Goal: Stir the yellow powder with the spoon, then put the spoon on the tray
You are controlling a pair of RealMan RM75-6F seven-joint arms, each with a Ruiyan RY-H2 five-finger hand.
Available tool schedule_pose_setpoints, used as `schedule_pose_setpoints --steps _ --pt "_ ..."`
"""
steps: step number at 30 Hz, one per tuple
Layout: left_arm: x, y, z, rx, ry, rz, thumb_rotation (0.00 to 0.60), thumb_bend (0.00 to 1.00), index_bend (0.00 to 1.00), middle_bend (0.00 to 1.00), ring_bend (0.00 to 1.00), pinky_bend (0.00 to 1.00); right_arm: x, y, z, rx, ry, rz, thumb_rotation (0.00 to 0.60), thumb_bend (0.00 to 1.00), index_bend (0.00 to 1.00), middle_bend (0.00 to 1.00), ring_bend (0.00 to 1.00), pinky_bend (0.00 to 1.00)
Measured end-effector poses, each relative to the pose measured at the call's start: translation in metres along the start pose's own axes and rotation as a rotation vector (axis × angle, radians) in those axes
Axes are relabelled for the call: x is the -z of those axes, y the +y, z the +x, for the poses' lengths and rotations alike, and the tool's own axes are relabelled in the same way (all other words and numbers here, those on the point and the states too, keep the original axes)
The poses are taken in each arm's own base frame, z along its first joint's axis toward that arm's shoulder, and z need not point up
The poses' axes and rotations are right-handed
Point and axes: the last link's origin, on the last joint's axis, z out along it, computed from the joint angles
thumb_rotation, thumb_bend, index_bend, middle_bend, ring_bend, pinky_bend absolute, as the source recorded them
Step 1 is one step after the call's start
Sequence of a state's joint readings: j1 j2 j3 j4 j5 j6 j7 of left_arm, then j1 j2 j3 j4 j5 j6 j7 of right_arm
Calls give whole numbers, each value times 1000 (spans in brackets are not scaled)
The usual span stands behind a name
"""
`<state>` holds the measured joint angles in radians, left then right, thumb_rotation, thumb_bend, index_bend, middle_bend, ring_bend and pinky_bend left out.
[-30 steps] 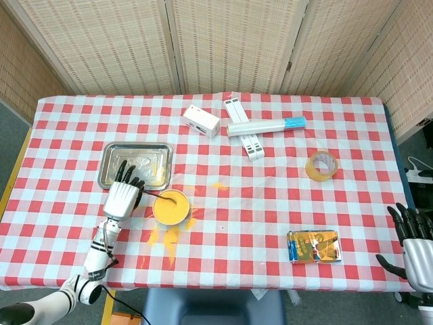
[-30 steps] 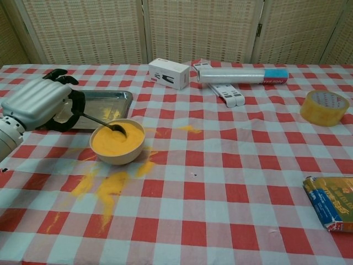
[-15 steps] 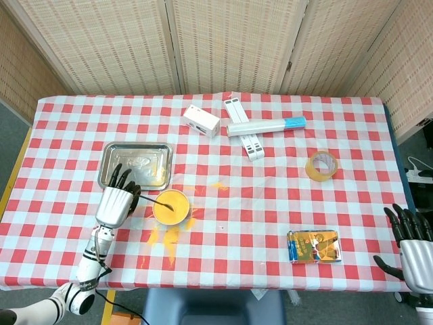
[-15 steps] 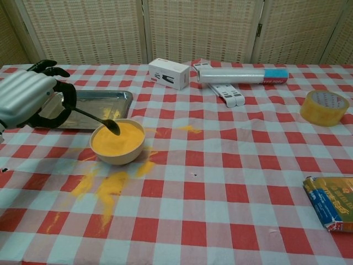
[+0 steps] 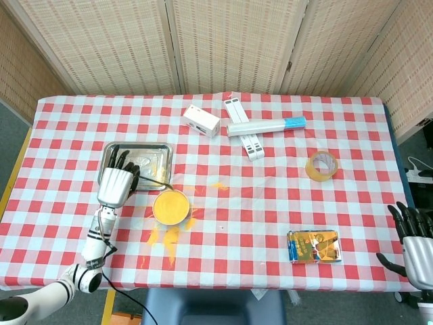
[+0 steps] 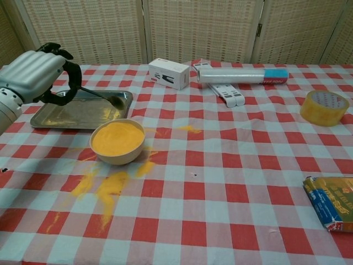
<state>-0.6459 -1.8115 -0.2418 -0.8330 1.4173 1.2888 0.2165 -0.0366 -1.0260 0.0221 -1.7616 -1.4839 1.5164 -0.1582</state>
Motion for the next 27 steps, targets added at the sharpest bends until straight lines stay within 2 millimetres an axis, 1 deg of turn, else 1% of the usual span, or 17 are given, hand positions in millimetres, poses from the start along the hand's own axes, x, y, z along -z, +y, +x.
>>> schedule_pose_setpoints --steps 5,8,12,15,16,18,21,24,25,26,27 --pt "-24 -17 -12 -33 -60 64 600 718 910 511 141 0 -7 3 -2 6 -7 -26 600 86 0 0 0 0" --pt "-33 -29 -22 -54 -103 103 600 713 908 517 142 0 -11 4 -5 14 -16 -40 600 86 0 0 0 0" --pt "-38 -42 -33 -71 -156 150 600 703 907 517 142 0 -15 5 -8 22 -25 -48 600 86 0 0 0 0" --pt "-39 -49 -40 -66 -189 181 600 661 898 516 143 0 -15 5 -8 25 -25 -53 600 86 0 0 0 0" --pt "-39 -50 -42 -59 -197 187 600 643 874 512 142 0 -15 5 -9 26 -25 -55 600 86 0 0 0 0" --pt "-38 -50 -46 -48 -213 192 600 612 756 479 134 0 -16 4 -9 27 -25 -55 600 86 0 0 0 0" --pt "-36 -49 -51 -44 -236 187 600 568 473 390 104 0 -16 4 -9 28 -27 -54 600 86 0 0 0 0" --pt "-35 -48 -53 -35 -247 184 600 542 283 315 75 0 -16 4 -10 28 -27 -54 600 86 0 0 0 0" --pt "-35 -48 -53 -34 -247 184 600 525 163 256 49 0 -16 4 -10 29 -27 -54 600 86 0 0 0 0" --pt "-35 -48 -53 -32 -248 184 600 512 79 209 29 0 -16 4 -10 29 -28 -54 600 86 0 0 0 0" --pt "-35 -48 -53 -29 -248 183 600 502 22 163 10 0 -16 3 -10 29 -28 -53 600 86 0 0 0 0"
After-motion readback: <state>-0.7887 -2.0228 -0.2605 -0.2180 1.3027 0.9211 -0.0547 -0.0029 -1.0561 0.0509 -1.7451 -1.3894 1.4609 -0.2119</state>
